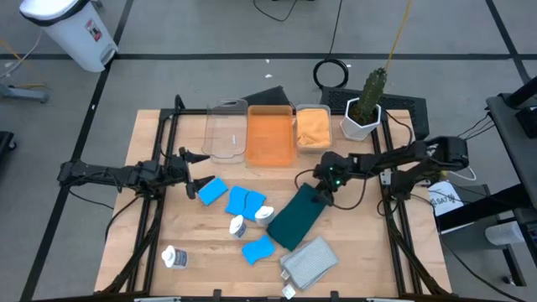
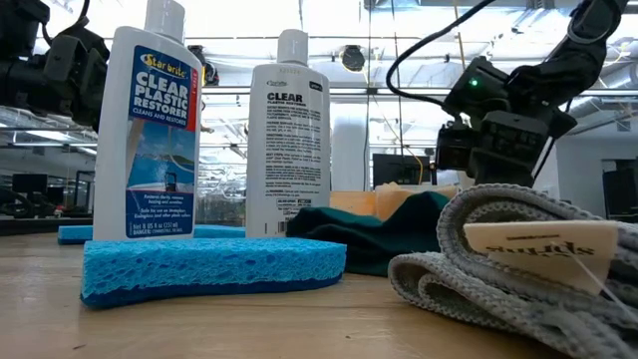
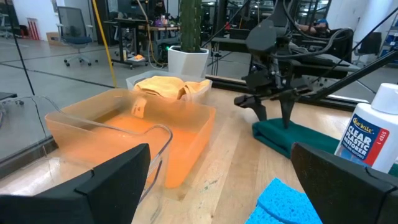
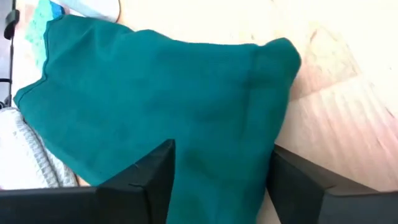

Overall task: Pick & Place Kitchen Items
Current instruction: Put the blue microfiber cloth into the white bin

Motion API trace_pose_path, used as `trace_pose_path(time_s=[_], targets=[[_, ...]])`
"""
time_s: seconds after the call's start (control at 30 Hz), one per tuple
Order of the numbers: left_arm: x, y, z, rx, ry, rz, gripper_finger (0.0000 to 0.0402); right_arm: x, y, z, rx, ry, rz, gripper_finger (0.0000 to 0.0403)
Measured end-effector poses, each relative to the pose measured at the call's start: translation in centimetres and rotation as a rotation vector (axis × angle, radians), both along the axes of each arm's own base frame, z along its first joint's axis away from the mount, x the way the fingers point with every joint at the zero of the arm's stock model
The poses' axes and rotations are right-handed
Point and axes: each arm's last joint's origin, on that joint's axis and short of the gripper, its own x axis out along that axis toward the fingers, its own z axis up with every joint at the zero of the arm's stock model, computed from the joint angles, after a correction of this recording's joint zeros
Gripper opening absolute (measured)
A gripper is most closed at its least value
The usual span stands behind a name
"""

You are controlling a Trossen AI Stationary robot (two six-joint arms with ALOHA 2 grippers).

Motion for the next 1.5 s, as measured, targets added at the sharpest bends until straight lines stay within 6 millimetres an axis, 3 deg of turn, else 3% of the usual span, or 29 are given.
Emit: trace_pose_path(time_s=[0.57,0.83,1.2,1.5], targets=[[0.0,0.0,0.0,0.000,0.000,0.000,0.0395,0.6,-0.2,0.2,-0.088,-0.099,0.051,0.0009],[0.0,0.0,0.0,0.000,-0.001,0.000,0.0395,0.3,-0.1,1.9,-0.093,-0.168,0.056,0.0002],[0.0,0.0,0.0,0.000,0.000,0.000,0.0395,-1.2,0.2,8.0,-0.156,-0.467,0.040,0.0000],[0.0,0.0,0.0,0.000,0.000,0.000,0.0395,-3.1,0.6,11.4,-0.197,-0.659,0.032,0.0000]])
